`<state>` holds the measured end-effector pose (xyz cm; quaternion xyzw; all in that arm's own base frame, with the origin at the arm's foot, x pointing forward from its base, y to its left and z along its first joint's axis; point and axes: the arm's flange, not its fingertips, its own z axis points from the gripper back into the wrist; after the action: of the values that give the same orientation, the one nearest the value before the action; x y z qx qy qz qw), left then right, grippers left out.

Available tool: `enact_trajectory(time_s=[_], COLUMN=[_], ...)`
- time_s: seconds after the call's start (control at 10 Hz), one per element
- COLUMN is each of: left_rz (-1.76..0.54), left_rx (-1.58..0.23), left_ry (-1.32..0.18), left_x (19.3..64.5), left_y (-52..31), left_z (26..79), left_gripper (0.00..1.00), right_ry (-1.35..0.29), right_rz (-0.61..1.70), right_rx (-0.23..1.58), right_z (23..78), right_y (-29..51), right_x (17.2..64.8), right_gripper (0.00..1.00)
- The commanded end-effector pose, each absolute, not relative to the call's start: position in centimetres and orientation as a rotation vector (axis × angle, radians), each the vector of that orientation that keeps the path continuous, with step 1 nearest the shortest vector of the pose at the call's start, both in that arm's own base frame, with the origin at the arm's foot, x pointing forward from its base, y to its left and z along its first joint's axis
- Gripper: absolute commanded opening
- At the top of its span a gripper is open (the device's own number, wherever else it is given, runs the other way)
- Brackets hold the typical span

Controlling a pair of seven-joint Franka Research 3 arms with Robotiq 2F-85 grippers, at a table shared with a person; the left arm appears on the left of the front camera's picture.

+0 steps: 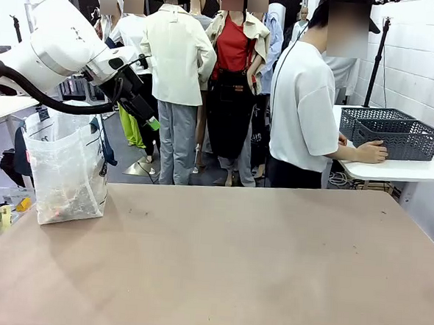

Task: Transfer purchased items from the store into the shopping bag.
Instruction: Move the Reusable shopping bag to the right side of the table.

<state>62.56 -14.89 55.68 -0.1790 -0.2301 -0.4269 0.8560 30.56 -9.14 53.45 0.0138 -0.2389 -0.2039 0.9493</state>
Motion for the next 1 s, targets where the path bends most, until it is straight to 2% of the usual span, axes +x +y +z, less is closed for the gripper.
enact_trajectory(time_s=[0.0,0.9], left_rz=[-0.887,-0.887], left_rx=[-0.372,-0.372], left_ry=[-0.496,-0.496], left_x=[62.67,62.67], left_y=[-14.83,-14.83], left_z=[55.74,55.74], left_gripper=[1.0,1.0], right_ry=[-0.474,-0.474], right_rz=[-0.408,-0.408], right_rx=[0.021,0.021], right_z=[53.21,53.21], right_y=[-9.26,-9.26], right_x=[30.28,30.28], right_gripper=[1.0,1.0])
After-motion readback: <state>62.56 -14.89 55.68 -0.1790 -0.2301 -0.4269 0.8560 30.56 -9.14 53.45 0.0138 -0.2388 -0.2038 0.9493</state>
